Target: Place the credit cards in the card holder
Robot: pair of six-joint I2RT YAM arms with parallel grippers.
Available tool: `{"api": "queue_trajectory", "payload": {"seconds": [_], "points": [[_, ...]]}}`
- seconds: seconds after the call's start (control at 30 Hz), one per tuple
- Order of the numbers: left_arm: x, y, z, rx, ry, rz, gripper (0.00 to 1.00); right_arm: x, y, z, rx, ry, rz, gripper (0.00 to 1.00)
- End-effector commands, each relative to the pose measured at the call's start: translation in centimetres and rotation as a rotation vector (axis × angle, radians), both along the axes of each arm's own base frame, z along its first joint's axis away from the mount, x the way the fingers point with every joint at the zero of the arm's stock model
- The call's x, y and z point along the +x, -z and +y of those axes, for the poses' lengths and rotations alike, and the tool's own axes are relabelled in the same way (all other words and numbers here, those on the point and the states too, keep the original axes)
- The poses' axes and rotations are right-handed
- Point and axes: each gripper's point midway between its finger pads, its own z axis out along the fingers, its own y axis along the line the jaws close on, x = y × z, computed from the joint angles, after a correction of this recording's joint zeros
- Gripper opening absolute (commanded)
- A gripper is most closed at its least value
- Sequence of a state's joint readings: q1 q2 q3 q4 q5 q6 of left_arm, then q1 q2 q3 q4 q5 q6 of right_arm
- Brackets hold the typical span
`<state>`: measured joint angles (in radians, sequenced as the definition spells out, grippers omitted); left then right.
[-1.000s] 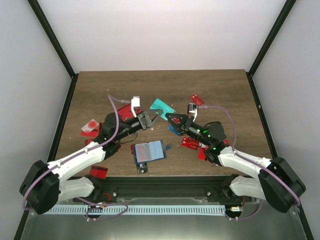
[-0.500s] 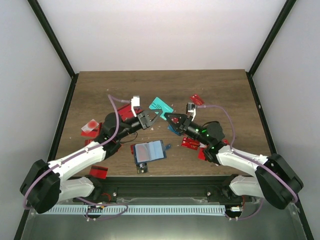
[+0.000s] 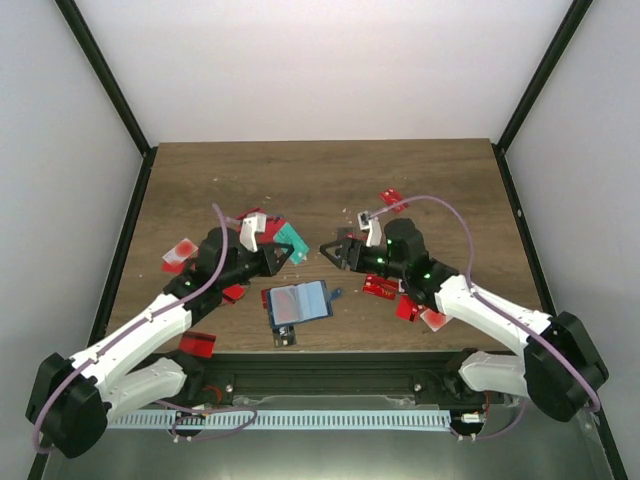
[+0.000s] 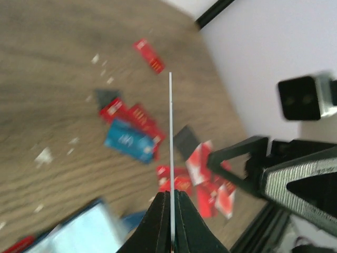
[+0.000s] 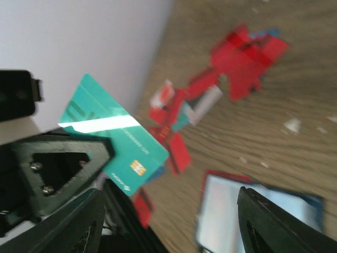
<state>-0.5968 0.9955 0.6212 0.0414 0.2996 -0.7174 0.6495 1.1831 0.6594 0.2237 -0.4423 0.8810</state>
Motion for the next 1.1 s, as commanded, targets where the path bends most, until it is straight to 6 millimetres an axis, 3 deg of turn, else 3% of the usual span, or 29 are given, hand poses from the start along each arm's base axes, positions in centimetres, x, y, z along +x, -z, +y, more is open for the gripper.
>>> {"api": "queue_trajectory", "payload": {"seconds": [0.0, 0.27, 0.43, 0.57, 0.63, 0.8, 1.07], "points": [[-2.2, 6.8, 2.1, 0.216, 0.030, 0.125, 0.04, -1.8, 6.8, -1.1, -0.300, -0.086, 0.054, 0.70], [-4.4, 9.6, 1.9, 0.237, 0.125, 0.190, 0.04, -3.3, 11.4, 0.9, -0.387, -0.171, 0.128, 0.65], [-4.9, 10.9, 1.8, 0.214, 0.131, 0.221, 0.04, -3.7, 11.5, 2.2, -0.361, -0.227, 0.128, 0.59], [-5.1, 12.1, 2.8, 0.267, 0.095, 0.256, 0.04, -4.4, 11.7, 3.1, -0.359, -0.273, 0.124, 0.56], [-5.5, 11.8, 2.6, 0.261, 0.121, 0.248, 0.04, -4.9, 11.4, 3.6, -0.320, -0.306, 0.110, 0.56], [-6.7, 9.6, 1.1, 0.164, 0.234, 0.182, 0.04, -6.2, 8.0, 5.5, -0.166, -0.437, 0.020, 0.60], [-8.5, 5.4, -0.7, 0.022, 0.380, 0.089, 0.04, -7.9, 3.8, 5.6, -0.032, -0.555, -0.082, 0.60]]}}
